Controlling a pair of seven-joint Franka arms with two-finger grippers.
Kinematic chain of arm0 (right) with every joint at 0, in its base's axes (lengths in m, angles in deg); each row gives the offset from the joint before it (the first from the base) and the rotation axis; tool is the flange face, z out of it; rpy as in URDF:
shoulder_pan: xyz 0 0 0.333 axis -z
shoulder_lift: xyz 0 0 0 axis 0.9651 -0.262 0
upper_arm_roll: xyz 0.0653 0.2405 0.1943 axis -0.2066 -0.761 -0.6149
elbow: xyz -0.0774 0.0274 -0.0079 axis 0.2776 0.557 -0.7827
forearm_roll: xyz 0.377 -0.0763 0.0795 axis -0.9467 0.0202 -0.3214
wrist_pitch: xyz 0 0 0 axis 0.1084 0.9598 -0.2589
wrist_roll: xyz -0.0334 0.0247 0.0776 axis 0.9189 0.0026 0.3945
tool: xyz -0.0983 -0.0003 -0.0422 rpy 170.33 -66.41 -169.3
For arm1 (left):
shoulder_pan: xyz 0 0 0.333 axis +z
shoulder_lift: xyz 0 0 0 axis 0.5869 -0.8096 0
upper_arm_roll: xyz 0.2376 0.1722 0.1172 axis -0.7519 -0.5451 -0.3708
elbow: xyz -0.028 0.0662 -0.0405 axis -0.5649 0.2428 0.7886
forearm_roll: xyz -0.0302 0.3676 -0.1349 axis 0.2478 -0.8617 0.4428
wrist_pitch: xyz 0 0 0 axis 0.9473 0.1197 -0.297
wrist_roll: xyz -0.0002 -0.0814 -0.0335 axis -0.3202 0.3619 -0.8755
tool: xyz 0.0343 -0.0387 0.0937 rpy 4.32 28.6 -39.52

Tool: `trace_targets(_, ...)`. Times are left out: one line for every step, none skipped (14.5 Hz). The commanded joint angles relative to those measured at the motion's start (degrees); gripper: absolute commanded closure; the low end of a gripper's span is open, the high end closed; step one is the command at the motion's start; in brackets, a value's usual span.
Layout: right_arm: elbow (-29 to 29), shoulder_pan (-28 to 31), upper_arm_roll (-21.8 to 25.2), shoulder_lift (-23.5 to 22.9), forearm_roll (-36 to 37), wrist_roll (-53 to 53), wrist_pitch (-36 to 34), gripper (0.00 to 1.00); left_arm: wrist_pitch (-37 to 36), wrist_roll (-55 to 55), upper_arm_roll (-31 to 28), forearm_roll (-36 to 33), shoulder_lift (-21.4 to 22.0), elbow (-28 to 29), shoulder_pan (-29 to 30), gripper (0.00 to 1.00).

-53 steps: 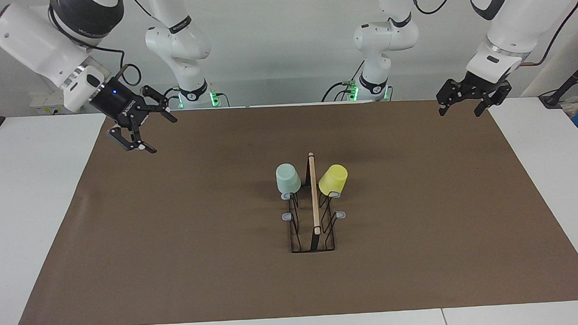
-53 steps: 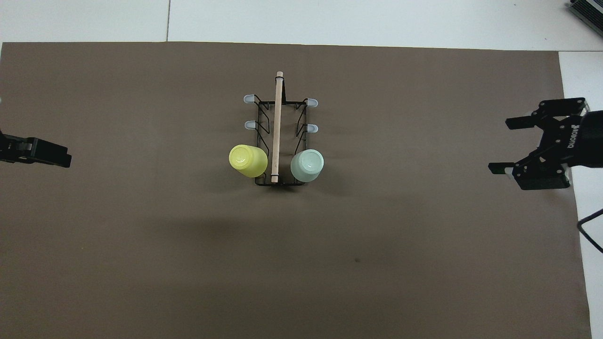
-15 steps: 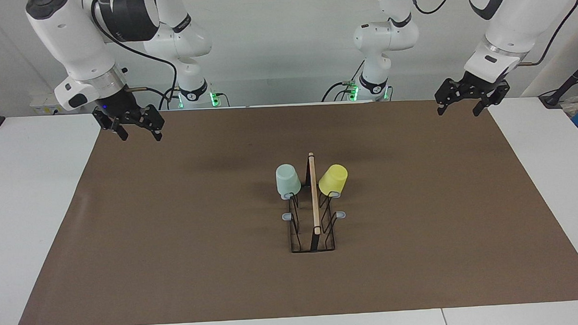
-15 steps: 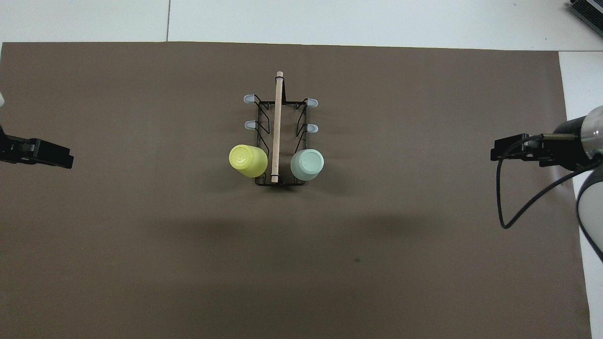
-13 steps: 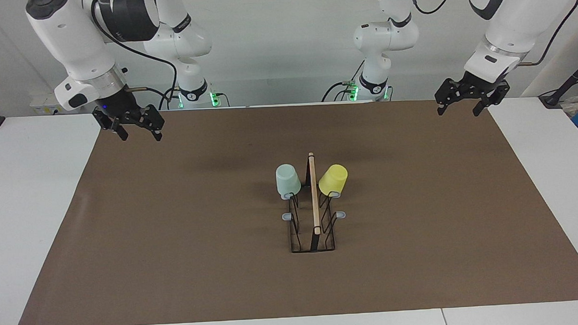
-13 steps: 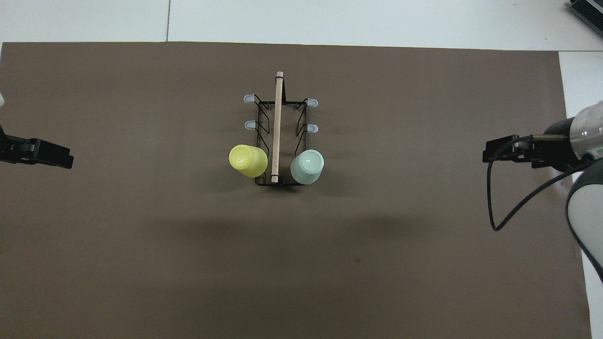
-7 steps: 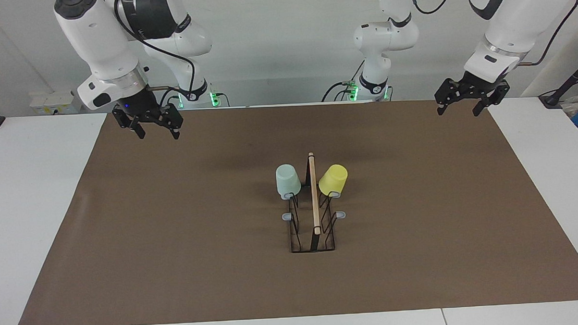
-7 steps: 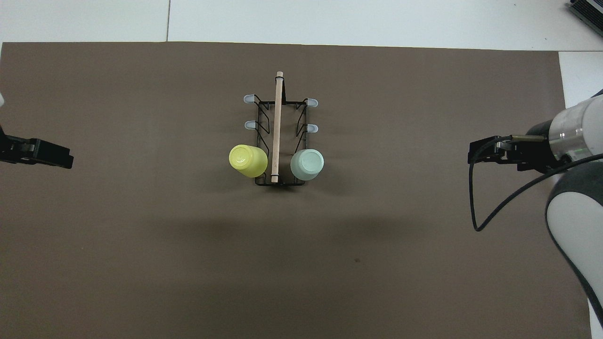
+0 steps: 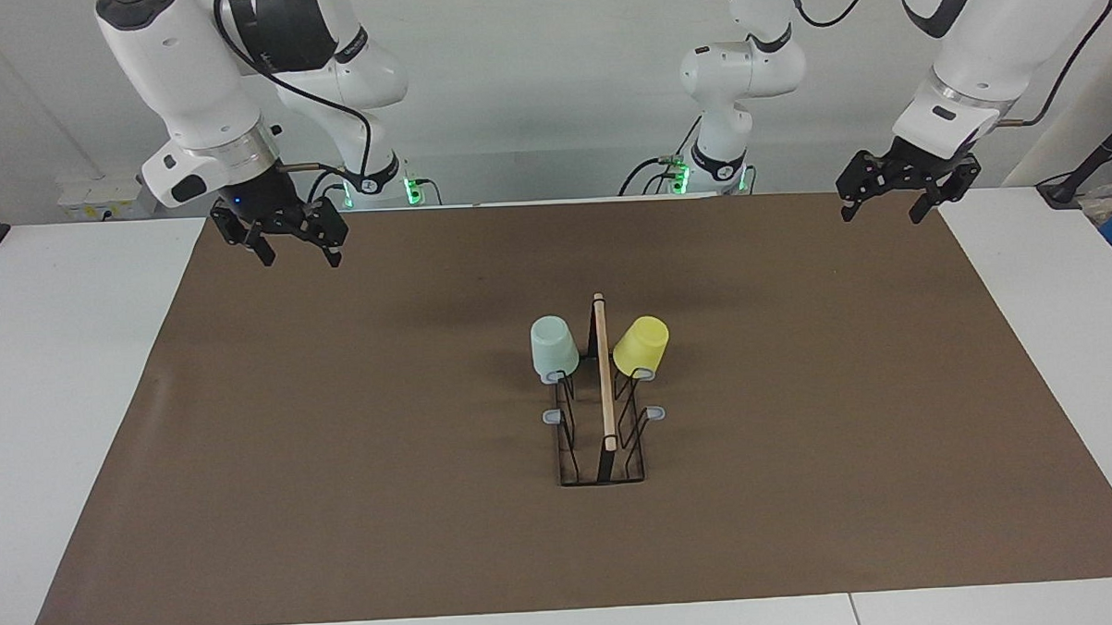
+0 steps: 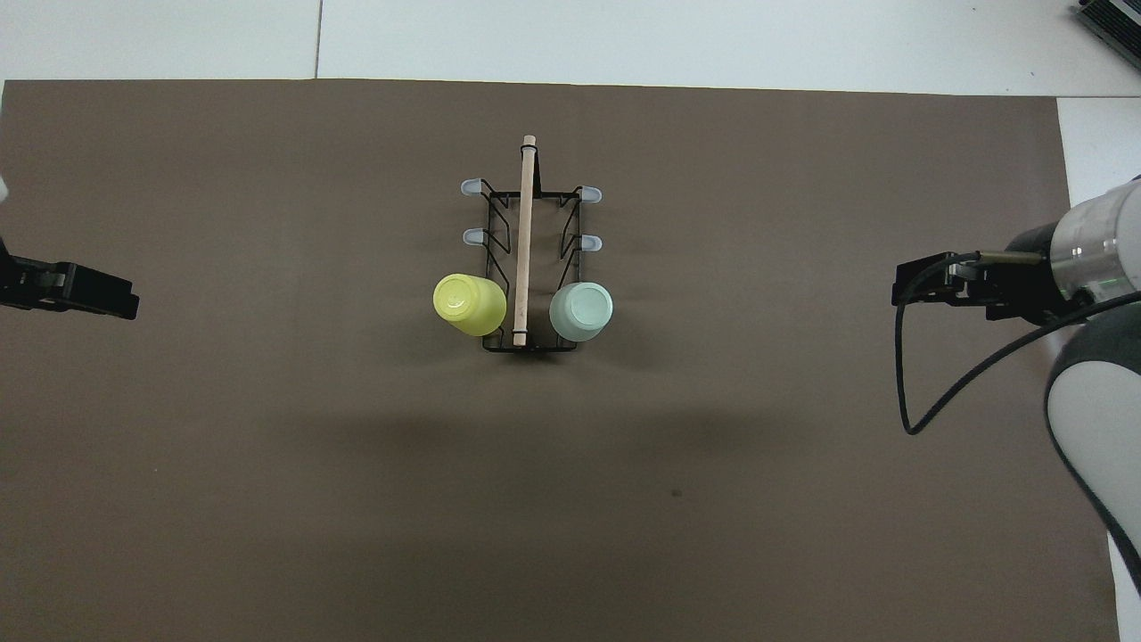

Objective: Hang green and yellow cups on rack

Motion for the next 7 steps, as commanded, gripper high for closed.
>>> trace_targets(1.2,-0.1,0.2,-0.8,1.5,-0.9,-0.4,0.0,-0.3,-0.4,0.3,-0.9,0.8,0.3,0.1,0.0)
trace_targets(1.2,-0.1,0.2,-0.8,1.5,-0.9,-0.3,0.0,-0.1,-0.6,0.3,-0.9,0.8,0.3,0.1,0.0)
trace_targets(1.2,0.0,0.2,-0.8,1.5,-0.9,-0.2,0.0,0.3,-0.2,0.3,-0.9,0.7,0.3,0.1,0.0)
trace_targets(1.2,0.0,0.2,-0.8,1.5,-0.8,-0.2,0.0,1.0,0.1,0.3,-0.9,0.7,0.3,0.2,0.0)
trace_targets(1.2,0.1,0.2,-0.9,1.5,-0.7,-0.2,0.0,1.1,0.3,0.3,-0.8,0.7,0.3,0.3,0.0)
trace_targets(1.0,0.1,0.2,-0.8,1.5,-0.6,-0.2,0.0,1.1,0.2,0.3,-0.8,0.7,0.3,0.7,0.0)
trace_targets(0.9,0.2,0.2,-0.9,1.5,-0.5,-0.2,0.0,1.1,0.2,0.3,-0.8,0.7,0.3,0.7,0.0)
